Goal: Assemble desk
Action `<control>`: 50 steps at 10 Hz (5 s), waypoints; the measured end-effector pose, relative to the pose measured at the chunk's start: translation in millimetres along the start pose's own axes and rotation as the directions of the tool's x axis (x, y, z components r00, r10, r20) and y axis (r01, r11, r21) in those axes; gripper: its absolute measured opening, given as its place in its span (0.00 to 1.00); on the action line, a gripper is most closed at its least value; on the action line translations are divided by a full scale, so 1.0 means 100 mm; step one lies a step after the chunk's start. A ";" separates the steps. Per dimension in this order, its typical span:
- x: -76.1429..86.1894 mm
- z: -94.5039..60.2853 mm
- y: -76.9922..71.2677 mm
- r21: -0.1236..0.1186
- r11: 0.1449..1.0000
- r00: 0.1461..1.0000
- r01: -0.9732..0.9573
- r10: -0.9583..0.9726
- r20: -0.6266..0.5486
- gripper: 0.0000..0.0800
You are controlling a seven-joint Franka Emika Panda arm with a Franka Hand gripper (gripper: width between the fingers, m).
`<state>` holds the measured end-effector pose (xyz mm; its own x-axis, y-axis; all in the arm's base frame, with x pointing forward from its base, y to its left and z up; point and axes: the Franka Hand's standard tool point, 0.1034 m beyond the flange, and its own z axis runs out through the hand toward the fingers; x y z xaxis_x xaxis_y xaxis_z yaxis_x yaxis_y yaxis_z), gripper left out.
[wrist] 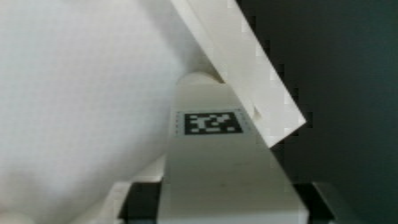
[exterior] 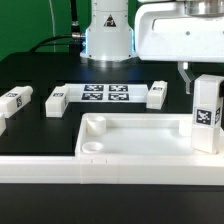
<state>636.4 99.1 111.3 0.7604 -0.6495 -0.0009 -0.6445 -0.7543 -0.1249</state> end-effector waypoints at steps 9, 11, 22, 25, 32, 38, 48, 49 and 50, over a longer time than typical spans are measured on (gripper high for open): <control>-0.08 0.03 -0.05 0.014 0.728 0.726 -0.685 0.682 0.085 0.37; -0.08 0.03 -0.06 0.014 0.643 0.641 -0.766 0.761 0.100 0.37; -0.11 0.03 -0.01 0.017 0.998 0.994 -0.064 0.062 0.086 0.81; -0.04 -0.02 -0.04 0.002 0.954 0.953 0.299 -0.299 0.058 0.81; -0.02 -0.04 -0.06 -0.004 0.727 0.726 0.687 -0.686 0.054 0.67; -0.01 -0.04 -0.04 -0.006 0.748 0.747 0.664 -0.662 0.054 0.36; 0.00 -0.03 -0.04 -0.032 0.995 0.995 -0.093 0.094 0.035 0.36; 0.00 -0.03 -0.04 -0.034 0.985 0.984 -0.171 0.172 0.034 0.36; 0.00 -0.03 -0.04 -0.032 0.970 0.969 -0.243 0.244 0.033 0.36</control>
Offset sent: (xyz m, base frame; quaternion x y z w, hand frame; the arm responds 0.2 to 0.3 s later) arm 0.0000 0.0000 0.0000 0.0000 0.0000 0.2571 0.9664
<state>638.2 101.9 114.3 0.5827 -0.8101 -0.0645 -0.8120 -0.5769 -0.0887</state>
